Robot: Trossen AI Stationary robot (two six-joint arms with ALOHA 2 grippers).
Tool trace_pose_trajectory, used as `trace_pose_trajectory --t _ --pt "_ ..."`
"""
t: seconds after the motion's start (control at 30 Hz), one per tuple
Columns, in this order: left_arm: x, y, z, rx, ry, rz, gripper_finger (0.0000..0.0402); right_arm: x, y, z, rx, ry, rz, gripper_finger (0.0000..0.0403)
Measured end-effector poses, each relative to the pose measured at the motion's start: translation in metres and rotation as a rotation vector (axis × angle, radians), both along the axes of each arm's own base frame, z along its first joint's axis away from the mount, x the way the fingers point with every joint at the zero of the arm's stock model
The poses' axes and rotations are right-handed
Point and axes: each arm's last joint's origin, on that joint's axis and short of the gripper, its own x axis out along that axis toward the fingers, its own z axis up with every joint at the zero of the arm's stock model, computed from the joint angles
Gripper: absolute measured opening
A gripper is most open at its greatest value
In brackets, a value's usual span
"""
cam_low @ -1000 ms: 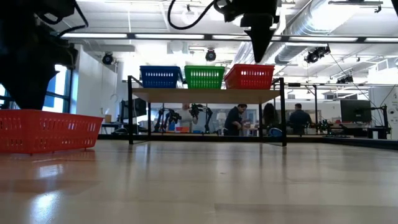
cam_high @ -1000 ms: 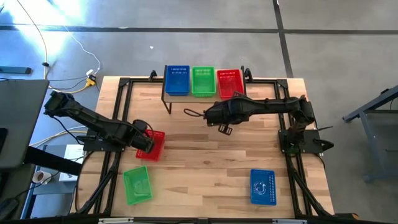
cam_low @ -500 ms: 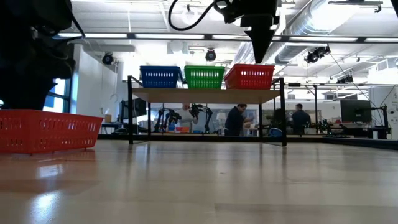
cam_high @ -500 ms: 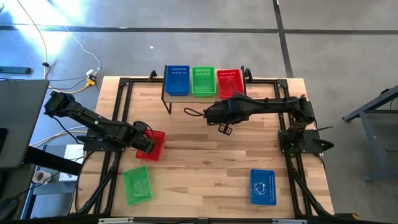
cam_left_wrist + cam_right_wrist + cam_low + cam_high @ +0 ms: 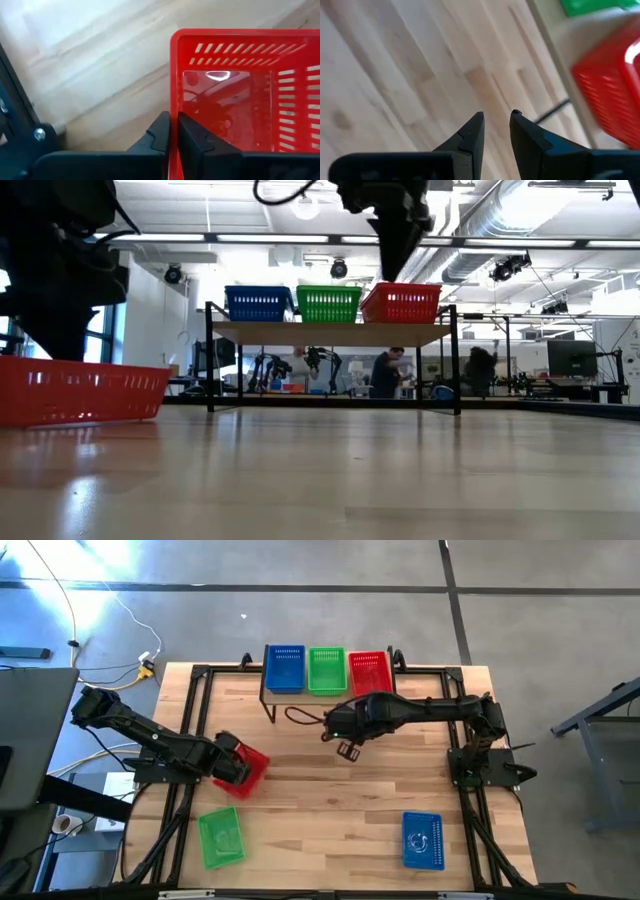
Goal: Stack baskets on shelf by color
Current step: Stack the red bin on top of the red bin on the shelf
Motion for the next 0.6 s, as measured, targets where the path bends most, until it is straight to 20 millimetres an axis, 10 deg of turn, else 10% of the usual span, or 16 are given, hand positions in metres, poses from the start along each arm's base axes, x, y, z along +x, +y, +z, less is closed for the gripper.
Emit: trace_pose_trajectory --t 0.6 --pt "0.011 0.000 0.018 0.224 -0.084 -0.129 0.0003 0.014 0.004 0.003 0.131 -0.157 0.011 0.0078"
